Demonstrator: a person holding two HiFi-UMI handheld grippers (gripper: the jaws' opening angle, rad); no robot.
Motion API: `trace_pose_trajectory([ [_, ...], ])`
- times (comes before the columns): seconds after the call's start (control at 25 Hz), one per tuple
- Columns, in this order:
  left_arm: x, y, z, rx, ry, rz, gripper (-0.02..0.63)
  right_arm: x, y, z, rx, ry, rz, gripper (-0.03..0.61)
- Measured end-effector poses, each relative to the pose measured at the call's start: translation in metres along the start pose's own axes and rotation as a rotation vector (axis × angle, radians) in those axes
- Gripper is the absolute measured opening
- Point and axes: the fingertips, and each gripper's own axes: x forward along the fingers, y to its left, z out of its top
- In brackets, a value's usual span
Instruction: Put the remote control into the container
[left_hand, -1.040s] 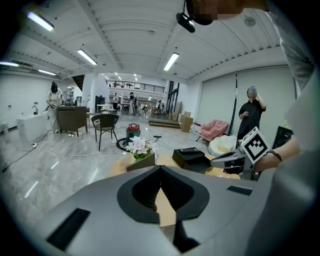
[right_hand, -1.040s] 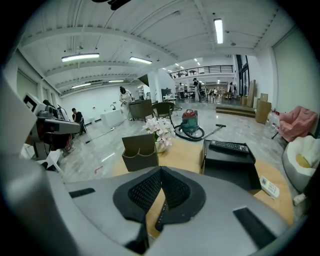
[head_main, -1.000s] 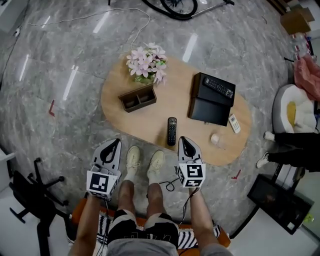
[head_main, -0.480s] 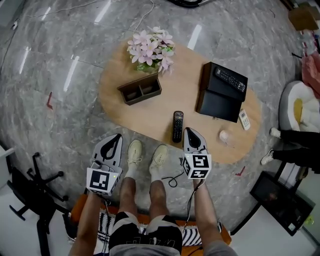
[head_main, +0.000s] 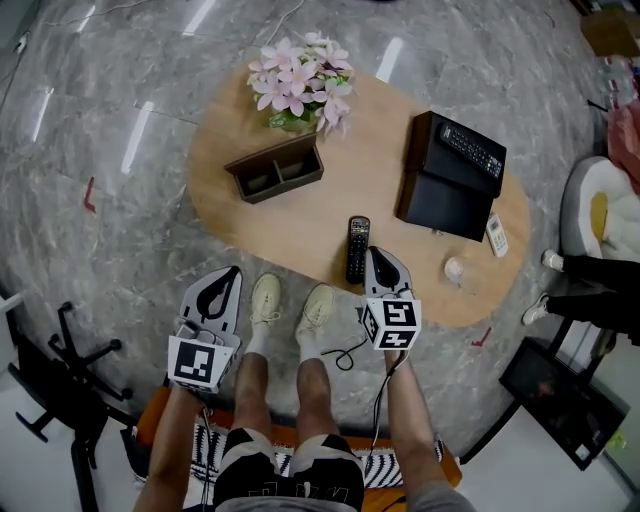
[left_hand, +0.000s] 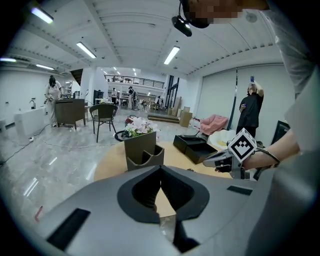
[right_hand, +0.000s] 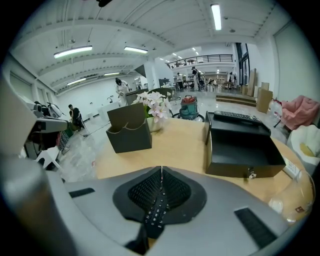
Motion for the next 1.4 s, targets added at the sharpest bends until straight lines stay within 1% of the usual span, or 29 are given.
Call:
trace_pose_trajectory([
  [0.2,0.001,0.000,-0.003,-0.006,0.030,0.006,0.008,0.008,-0.003,-0.010,0.005,0.044,-0.008,0.011],
  [0.28,0.002,0.000,-0.005,-0.008,0.027,0.003,0.008,0.013,-0.004,-0.014,0.001,0.064,-0.015,0.015],
  [0.36,0.003,-0.001,-0.006,-0.009,0.024,-0.004,0.006,0.018,-0.003,-0.018,0.006,0.090,-0.006,0.106],
  [0.48,0.003,0.000,-0.006,-0.010,0.037,0.002,0.008,0.026,-0.001,-0.025,0.018,0.127,0.004,0.150],
  [0.6,0.004,0.000,-0.005,-0.008,0.034,0.000,0.006,0.035,-0.001,-0.031,0.023,0.161,-0.001,0.206],
  [0.72,0.005,0.000,-0.007,-0.010,0.025,-0.009,0.008,0.044,-0.003,-0.039,0.041,0.193,-0.012,0.236],
  [1.04,0.008,0.005,-0.014,-0.031,0.030,-0.009,0.006,0.054,-0.005,-0.050,0.060,0.243,-0.031,0.239],
  [1.2,0.010,0.007,-0.015,-0.030,0.036,-0.011,0.008,0.058,-0.008,-0.054,0.053,0.258,-0.050,0.239],
  [1.4,0.012,0.011,-0.021,-0.047,0.040,-0.007,0.008,0.064,-0.009,-0.057,0.038,0.282,-0.060,0.239],
])
